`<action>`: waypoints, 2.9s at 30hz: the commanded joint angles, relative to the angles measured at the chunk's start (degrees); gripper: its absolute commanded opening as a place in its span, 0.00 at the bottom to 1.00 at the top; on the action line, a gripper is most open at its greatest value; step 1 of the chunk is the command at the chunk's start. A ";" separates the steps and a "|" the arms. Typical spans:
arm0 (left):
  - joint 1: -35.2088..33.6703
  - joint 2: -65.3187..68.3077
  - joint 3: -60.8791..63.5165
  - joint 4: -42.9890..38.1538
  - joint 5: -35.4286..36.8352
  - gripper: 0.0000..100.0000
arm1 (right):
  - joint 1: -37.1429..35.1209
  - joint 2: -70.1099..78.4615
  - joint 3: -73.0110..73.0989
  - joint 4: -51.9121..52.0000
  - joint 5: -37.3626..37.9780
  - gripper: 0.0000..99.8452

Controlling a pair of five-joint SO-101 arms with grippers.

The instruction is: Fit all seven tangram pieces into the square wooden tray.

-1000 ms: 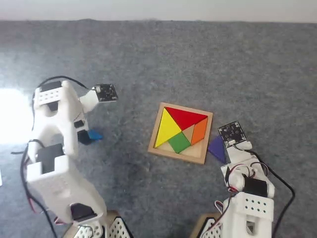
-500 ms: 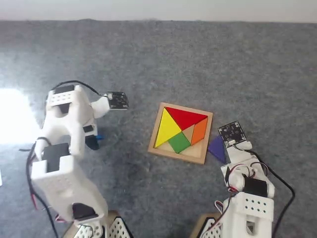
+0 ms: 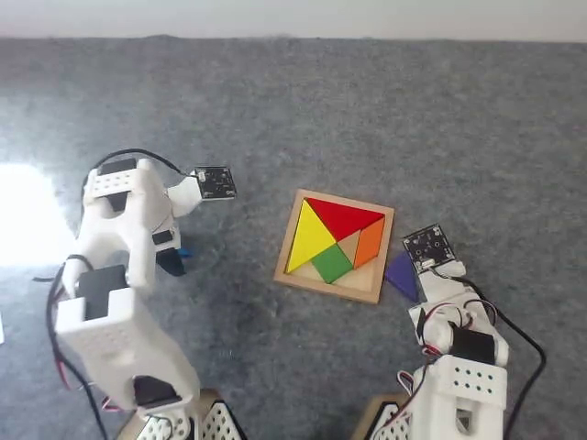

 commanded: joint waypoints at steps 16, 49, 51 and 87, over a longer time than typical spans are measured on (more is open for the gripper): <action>-2.11 -1.23 2.59 -0.62 1.14 0.08 | -0.57 0.22 -0.35 -0.48 0.79 0.22; -0.09 -5.89 -1.19 2.64 7.82 0.21 | -0.48 0.22 -0.35 -0.40 0.79 0.22; -0.26 -4.84 -1.19 2.29 7.74 0.21 | -0.48 0.22 -0.35 -0.40 0.79 0.22; 0.70 -17.58 -0.84 17.49 8.44 0.01 | -0.48 0.22 -0.35 -0.40 0.79 0.22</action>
